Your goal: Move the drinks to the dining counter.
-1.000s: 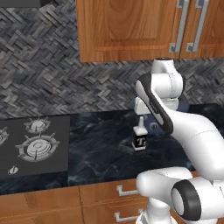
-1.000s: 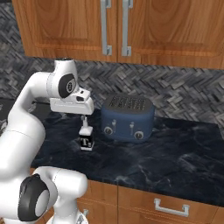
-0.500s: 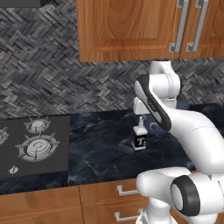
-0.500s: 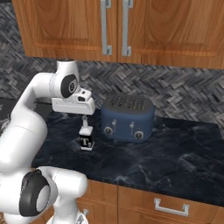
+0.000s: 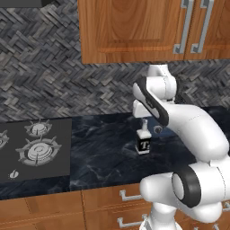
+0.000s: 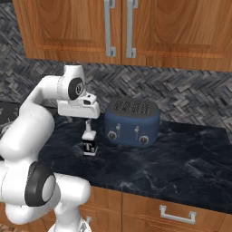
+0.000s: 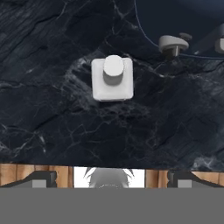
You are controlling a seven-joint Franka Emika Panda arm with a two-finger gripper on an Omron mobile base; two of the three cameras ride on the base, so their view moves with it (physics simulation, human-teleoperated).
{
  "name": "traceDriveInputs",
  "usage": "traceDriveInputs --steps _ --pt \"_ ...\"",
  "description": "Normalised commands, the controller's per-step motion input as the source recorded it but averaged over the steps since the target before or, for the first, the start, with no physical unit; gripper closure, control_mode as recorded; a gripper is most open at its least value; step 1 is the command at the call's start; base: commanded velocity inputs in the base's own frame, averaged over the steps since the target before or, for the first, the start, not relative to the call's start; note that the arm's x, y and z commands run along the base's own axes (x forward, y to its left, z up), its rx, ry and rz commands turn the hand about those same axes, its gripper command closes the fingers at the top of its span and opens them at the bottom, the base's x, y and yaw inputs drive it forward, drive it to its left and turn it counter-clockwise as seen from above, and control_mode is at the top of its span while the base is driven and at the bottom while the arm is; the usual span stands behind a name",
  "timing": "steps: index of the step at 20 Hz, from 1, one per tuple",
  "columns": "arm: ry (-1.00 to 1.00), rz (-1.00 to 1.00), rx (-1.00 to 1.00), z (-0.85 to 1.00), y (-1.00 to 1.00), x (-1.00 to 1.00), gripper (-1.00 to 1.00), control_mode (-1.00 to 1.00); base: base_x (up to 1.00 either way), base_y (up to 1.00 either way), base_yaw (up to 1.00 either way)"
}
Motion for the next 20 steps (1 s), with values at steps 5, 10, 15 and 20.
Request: traceDriveInputs --steps 5,10,15,20 --pt "0.01 0.0 0.0 -0.3 0.07 0.09 -1.0 -1.0 0.0 0.0 0.0" --pt "0.0 0.0 0.0 -0.17 0.0 0.15 -1.0 -1.0 0.0 0.0 0.0" --pt "0.0 0.0 0.0 -0.19 0.0 0.17 -1.0 -1.0 0.0 0.0 0.0" --pt "-0.01 0.0 0.0 -0.11 0.0 0.29 -1.0 -1.0 0.0 0.0 0.0"
